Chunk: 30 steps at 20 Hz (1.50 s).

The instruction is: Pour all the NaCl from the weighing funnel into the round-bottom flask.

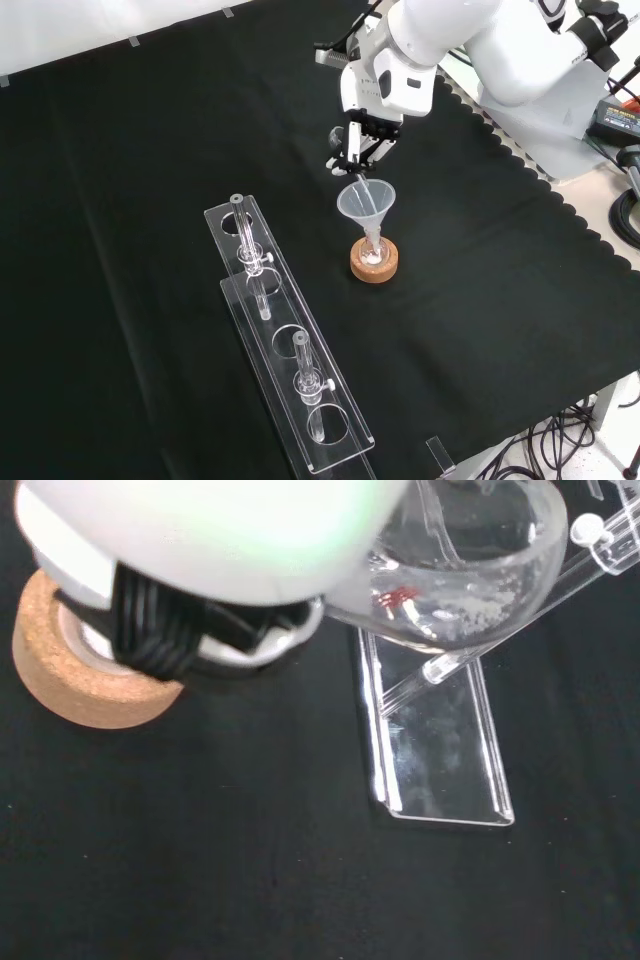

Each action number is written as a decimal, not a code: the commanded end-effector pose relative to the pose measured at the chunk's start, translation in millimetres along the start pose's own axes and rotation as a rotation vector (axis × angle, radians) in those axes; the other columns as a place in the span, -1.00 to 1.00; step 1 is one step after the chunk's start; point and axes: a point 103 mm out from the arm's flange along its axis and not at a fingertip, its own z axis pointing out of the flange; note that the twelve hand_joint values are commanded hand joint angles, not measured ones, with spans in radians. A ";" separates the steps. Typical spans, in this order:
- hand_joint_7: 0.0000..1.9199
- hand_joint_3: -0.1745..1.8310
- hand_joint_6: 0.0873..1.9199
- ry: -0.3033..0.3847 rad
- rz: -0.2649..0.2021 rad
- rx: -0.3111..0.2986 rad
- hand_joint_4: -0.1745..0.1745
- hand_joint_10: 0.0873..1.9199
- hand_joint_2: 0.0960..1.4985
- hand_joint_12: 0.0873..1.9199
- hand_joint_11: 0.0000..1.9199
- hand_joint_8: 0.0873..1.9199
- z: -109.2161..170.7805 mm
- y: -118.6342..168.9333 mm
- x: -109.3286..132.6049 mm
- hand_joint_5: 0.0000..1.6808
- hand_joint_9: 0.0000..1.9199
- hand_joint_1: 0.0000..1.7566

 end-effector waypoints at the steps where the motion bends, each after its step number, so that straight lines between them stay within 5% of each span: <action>1: 0.87 -0.20 -1.00 -0.028 -0.016 0.002 1.00 -0.93 -0.29 0.47 -0.71 -1.00 -1.6 -2.3 -7.7 0.89 0.40 0.32; 13: 0.87 -0.21 -1.00 -0.115 -0.083 -0.019 1.00 -0.93 -0.28 0.47 -0.71 -1.00 -2.6 3.0 -3.2 0.89 0.40 0.32; 30: 0.87 -0.21 -1.00 -0.188 -0.111 -0.021 1.00 -0.94 -0.28 0.47 -0.72 -1.00 2.4 6.5 -9.4 0.89 0.40 0.32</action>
